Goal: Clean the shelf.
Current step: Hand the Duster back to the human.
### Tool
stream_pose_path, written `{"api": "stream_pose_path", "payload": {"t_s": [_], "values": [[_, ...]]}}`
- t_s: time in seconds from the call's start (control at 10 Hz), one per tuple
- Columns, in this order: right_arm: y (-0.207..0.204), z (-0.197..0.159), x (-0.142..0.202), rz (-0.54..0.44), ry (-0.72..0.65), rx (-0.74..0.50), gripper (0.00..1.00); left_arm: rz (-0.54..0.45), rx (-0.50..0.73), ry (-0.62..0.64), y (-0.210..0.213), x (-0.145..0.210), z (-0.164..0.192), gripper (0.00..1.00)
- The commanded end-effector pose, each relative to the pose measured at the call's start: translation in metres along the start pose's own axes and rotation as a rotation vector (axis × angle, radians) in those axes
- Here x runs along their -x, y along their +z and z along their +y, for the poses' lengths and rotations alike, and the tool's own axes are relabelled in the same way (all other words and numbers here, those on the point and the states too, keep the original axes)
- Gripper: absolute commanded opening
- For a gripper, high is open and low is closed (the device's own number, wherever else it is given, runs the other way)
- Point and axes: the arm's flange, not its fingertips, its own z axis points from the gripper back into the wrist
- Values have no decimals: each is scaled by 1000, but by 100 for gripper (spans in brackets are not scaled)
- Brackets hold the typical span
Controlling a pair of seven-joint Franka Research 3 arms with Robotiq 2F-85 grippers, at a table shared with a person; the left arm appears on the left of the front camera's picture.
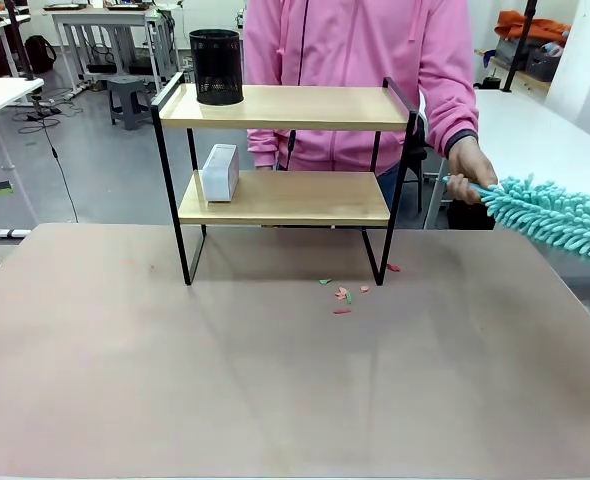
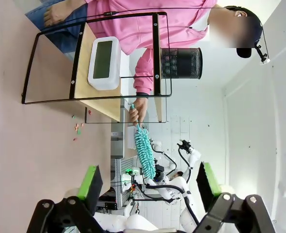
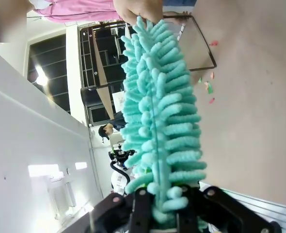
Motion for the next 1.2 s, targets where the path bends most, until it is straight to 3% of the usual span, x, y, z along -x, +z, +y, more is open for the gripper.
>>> {"api": "stream_pose_path", "payload": {"t_s": [0.0, 0.1, 0.2, 0.3, 0.4, 0.7, 0.9, 1.1], "values": [[-1, 1, 0, 5, 0, -22, 72, 9, 4, 12, 3, 3, -2, 100], [0, 2, 1, 3, 5, -22, 72, 9, 4, 12, 3, 3, -2, 100], [0, 2, 1, 0, 5, -24, 100, 9, 4, 12, 3, 3, -2, 100], [0, 3, 2, 0, 6, -28, 75, 9, 4, 12, 3, 3, -2, 100], [0, 4, 2, 2, 8, -31, 100, 9, 4, 12, 3, 3, -2, 100], [-3, 10, 8, 1, 22, -10, 100, 9, 4, 12, 3, 3, -2, 100], [-18, 27, 23, 69, 80, -18, 100, 0, 0, 0, 0, 0, 0, 100], [-53, 50, 49, 183, 155, -14, 100, 292, -9, -26, -41, 46, -15, 100]]}}
